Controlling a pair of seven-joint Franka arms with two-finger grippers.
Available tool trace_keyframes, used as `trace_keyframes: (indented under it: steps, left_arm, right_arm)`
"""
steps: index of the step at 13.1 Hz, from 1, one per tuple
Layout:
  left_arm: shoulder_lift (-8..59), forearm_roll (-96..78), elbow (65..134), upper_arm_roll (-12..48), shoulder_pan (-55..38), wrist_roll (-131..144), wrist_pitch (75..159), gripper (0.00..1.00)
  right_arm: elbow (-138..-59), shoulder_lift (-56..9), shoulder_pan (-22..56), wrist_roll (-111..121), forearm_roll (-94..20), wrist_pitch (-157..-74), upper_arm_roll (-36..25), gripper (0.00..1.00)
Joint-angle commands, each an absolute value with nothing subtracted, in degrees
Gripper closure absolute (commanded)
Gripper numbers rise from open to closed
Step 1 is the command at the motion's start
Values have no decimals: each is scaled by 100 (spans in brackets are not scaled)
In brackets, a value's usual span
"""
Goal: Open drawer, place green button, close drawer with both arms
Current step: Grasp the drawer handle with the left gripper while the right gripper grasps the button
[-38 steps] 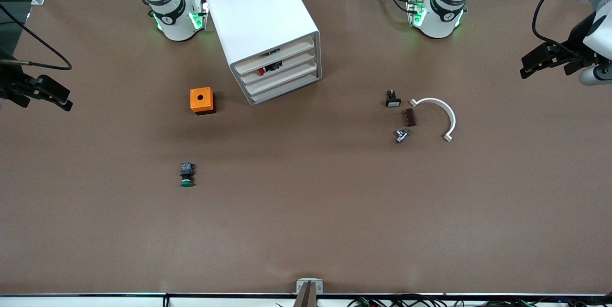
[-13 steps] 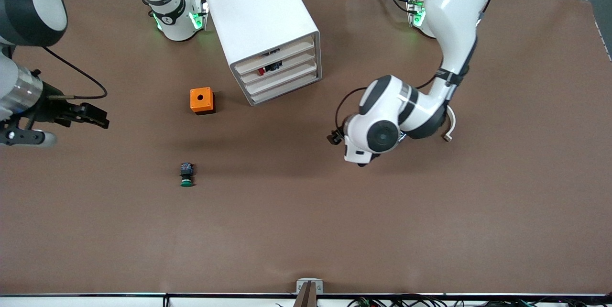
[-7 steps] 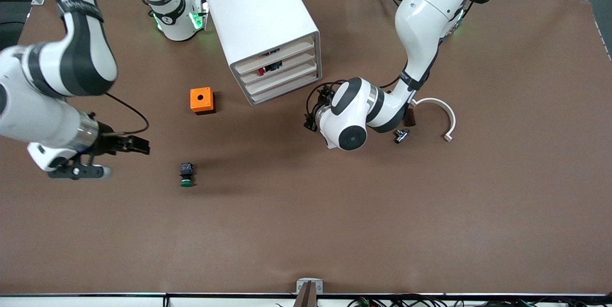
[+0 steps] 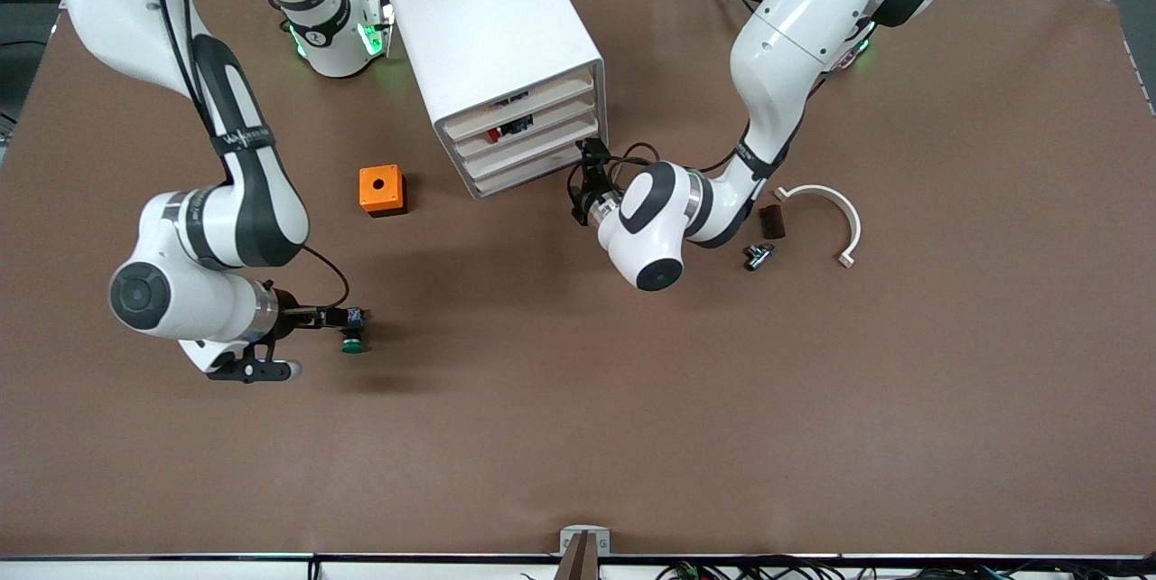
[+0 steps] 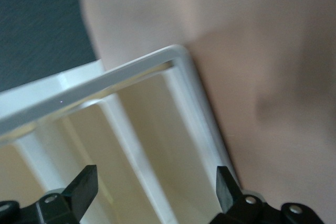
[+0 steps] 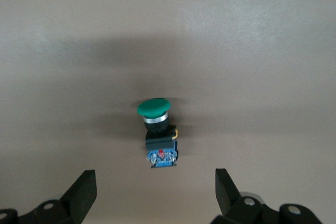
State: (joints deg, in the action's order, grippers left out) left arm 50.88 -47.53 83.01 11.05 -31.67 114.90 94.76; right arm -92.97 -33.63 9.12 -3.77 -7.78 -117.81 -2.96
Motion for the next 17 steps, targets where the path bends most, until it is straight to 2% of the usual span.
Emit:
trace_keyframes:
  steps: [1, 5, 7, 8, 9, 10, 13, 14, 16, 17]
  left_arm:
    - [5203, -5167, 8306, 1090, -3190, 12214, 9272, 1]
    - [5378, -5282, 8279, 1081, -3384, 12849, 9308, 21]
    - [5580, -5536, 8279, 1081, -3462, 12858, 9308, 36]
    - [5607, -5615, 8279, 1081, -3489, 12928, 9308, 47]
    - [5625, -5573, 8262, 1064, -3472, 12990, 9308, 75]
    - [5564, -5407, 8262, 1020, -3454, 12973, 9290, 90]
    - [5546, -5019, 8157, 1020, -3252, 12955, 9281, 100]
    - [5563, -4975, 7956, 985, -3191, 12938, 9281, 100]
    - [5563, -5001, 7744, 530, -3156, 12615, 9307, 100]
    - [5563, -5010, 7613, 432, -3129, 12430, 9342, 100]
  right_arm:
    - [-9596, -3524, 958, -325, -870, -12250, -325, 0]
    - [-10159, -3604, 1037, -299, -870, -12972, -308, 0]
    - [-10230, -3621, 1098, -299, -870, -13034, -299, 2]
    - [-10230, -3612, 1099, -299, -870, -13025, -299, 7]
    - [-10230, -3612, 1099, -308, -870, -12982, -299, 18]
    - [-10230, -3612, 1099, -316, -870, -12964, -299, 28]
    - [-10213, -3604, 1099, -378, -870, -12859, -299, 52]
    - [-10178, -3595, 1099, -404, -879, -12780, -308, 64]
    - [-10117, -3560, 1090, -430, -879, -12683, -308, 87]
    - [-10021, -3560, 1090, -509, -888, -12552, -308, 91]
